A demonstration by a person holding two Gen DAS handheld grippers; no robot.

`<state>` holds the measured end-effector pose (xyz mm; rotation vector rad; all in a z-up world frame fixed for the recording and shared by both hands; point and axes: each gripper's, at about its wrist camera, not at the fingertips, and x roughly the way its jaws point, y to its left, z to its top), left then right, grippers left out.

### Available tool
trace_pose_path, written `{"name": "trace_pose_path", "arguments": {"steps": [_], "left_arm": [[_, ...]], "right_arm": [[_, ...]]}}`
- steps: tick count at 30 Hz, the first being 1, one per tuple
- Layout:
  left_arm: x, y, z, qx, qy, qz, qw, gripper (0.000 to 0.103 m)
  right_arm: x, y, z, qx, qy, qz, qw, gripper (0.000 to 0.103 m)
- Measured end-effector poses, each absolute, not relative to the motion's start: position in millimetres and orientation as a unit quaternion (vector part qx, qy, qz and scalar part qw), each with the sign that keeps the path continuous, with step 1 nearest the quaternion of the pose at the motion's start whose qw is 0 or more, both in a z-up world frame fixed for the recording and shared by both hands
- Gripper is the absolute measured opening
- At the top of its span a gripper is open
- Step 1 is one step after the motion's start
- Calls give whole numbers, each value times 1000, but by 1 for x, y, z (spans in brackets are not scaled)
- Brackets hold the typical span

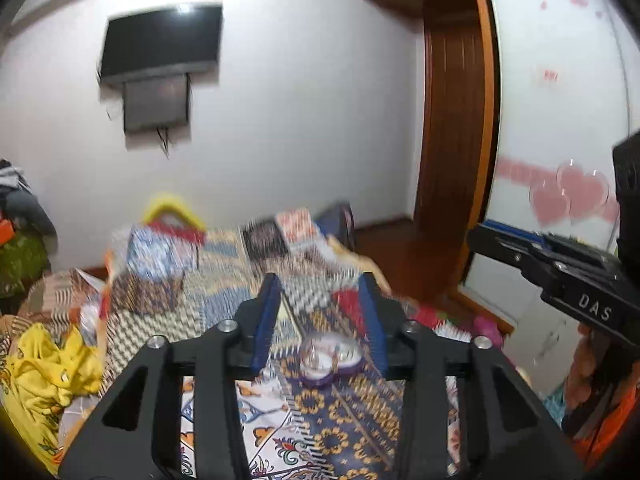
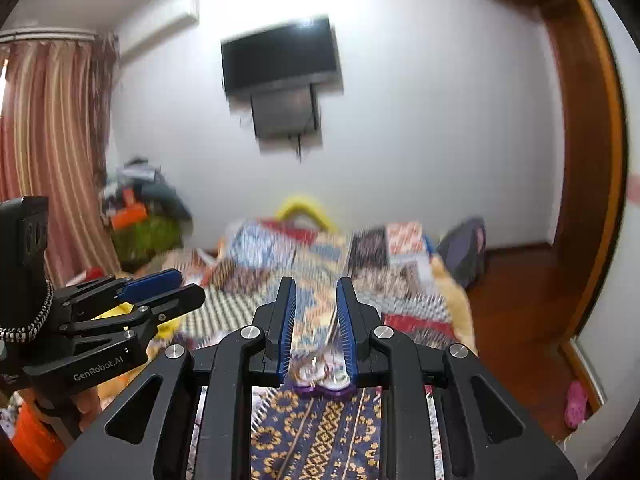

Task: Organize jewelry

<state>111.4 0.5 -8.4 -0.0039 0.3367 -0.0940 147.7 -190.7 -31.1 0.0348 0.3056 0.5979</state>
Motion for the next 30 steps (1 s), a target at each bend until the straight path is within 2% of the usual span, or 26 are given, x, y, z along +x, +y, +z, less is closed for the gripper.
{"name": "trace_pose_path", "arguments": {"steps": [4,6,8,9,11,12,14,17,19,30], "left_arm": [[77,-6,8,5,116,-33,993,50],[64,-9,12,9,93,-23,995,56],[51,-10,14,5,75,-13,997,69],[46,-9,14,1,70,-8,997,74],[39,-7,14,-7,62,5,998,91],[35,-5,13,-12,58,12,998,93],[31,-2,12,-20,54,17,998,98],[31,1,10,-23,57,20,998,98],[25,0,9,-22,59,22,998,98],[18,-2,2,-16,66,24,997,98]], "right_arm": [[112,-197,-17,22,100,282,954,21],[99,-198,-14,25,83,274,958,29],[89,-198,-13,27,68,265,962,48],[88,-197,-14,29,63,259,963,53],[87,-195,-16,28,56,249,967,68],[85,-193,-17,26,52,243,968,71],[81,-189,-19,20,43,226,973,84],[73,-190,-19,13,35,205,978,96],[69,-192,-21,11,33,193,981,101],[65,-190,-22,3,37,190,981,102]]}}
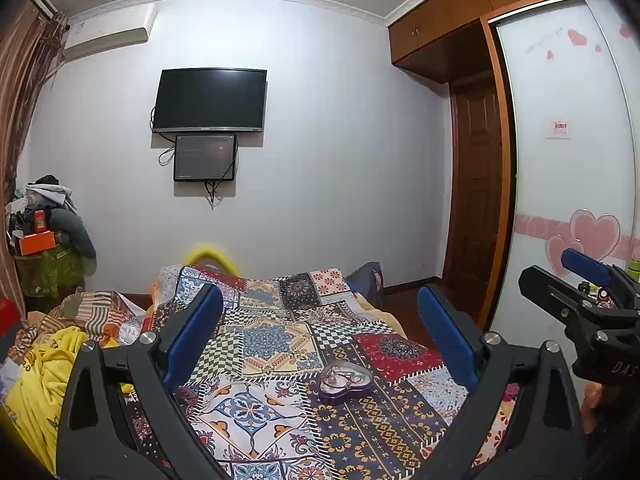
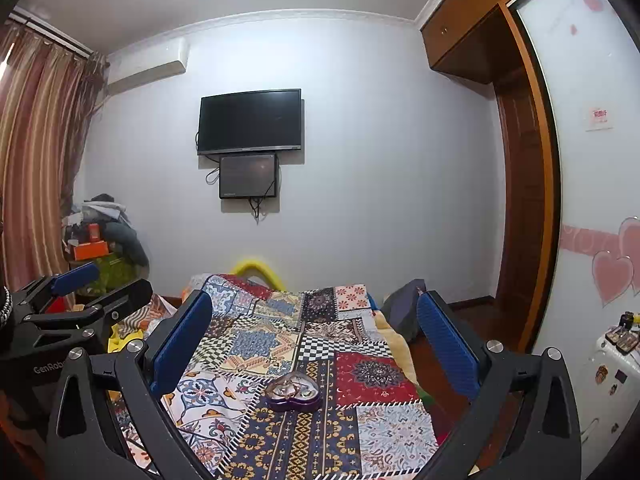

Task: Organize jewelry

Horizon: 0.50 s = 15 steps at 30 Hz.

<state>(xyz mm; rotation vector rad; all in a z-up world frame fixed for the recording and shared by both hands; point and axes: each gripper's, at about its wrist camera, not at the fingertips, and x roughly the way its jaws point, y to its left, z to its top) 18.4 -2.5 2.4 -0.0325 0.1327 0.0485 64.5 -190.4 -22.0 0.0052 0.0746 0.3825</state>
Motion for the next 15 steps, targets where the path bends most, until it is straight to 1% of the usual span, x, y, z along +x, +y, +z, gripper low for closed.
{"name": "trace_pose_path", "arguments": {"steps": [15], "left_arm": [[21,0,1,-24,73,15,997,99]], "right_arm": [[62,-194,-24,5,50,194,980,102]]}}
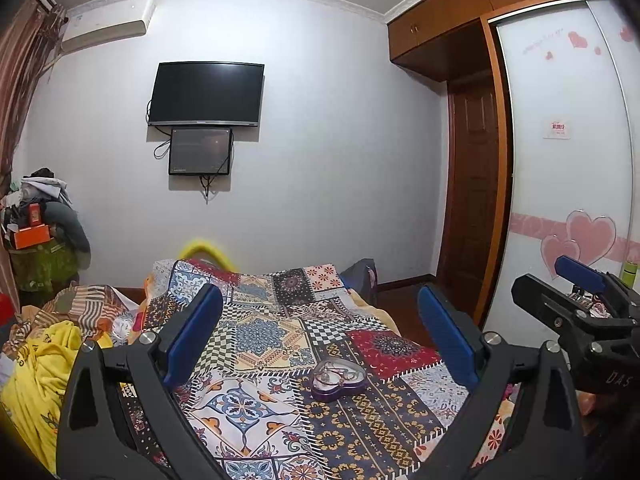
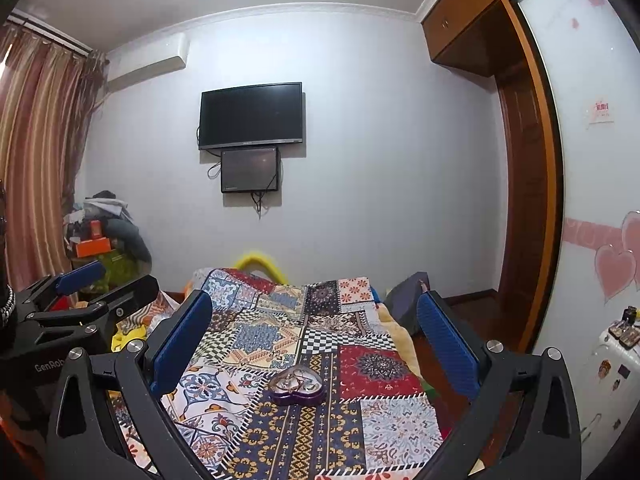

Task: Organize jewelry

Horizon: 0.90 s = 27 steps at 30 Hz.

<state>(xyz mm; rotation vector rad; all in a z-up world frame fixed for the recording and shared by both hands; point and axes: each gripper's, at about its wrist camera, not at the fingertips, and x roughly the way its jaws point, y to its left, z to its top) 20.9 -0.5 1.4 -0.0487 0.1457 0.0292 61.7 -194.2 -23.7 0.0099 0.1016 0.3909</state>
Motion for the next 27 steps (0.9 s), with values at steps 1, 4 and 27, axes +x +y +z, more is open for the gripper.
{"name": "trace_pose_path", "arguments": {"steps": [1,4,27], "left_arm": [[21,0,1,-25,73,14,997,99],[22,-1,0,-24,74,15,997,99],[28,2,-4,-31,82,2,996,100]], "right_arm": [[61,-195,-23,5,51,194,980,102],[61,-195,-23,6,51,194,980,102],[61,-195,-18,5,62,191,980,102]]}}
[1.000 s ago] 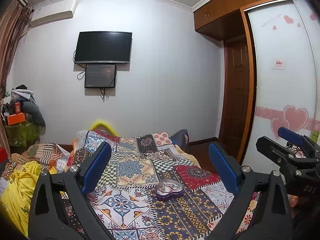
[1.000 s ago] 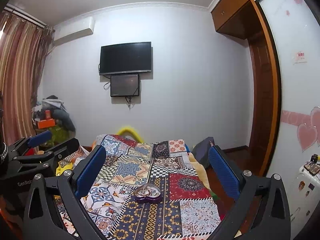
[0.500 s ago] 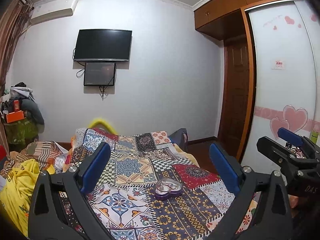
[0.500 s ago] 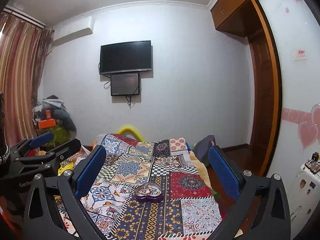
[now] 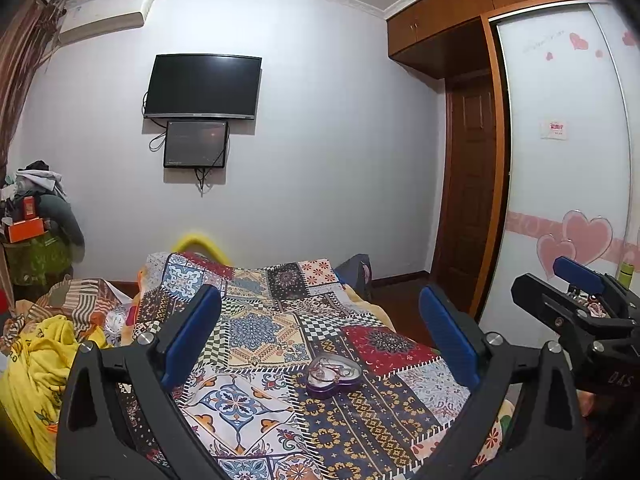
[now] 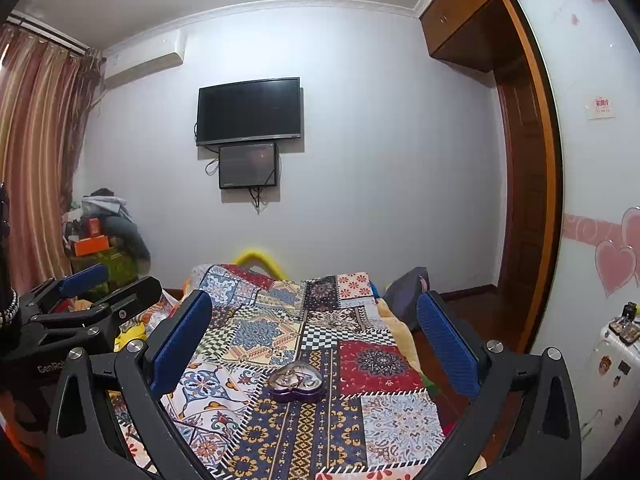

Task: Organize jewelry

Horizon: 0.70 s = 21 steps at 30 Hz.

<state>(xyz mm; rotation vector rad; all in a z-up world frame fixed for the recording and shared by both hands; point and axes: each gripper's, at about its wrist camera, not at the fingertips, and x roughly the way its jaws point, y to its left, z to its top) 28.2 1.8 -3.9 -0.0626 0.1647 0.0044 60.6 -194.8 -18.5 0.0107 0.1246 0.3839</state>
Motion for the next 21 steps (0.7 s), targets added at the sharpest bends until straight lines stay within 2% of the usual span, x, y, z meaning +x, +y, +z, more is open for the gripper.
{"name": "trace_pose_path", "arguments": {"steps": [21], "left_arm": [[29,-3,-5,-32,90,-14,995,100]], "right_arm": [[63,-201,-20,20,68,190,979,102]]}}
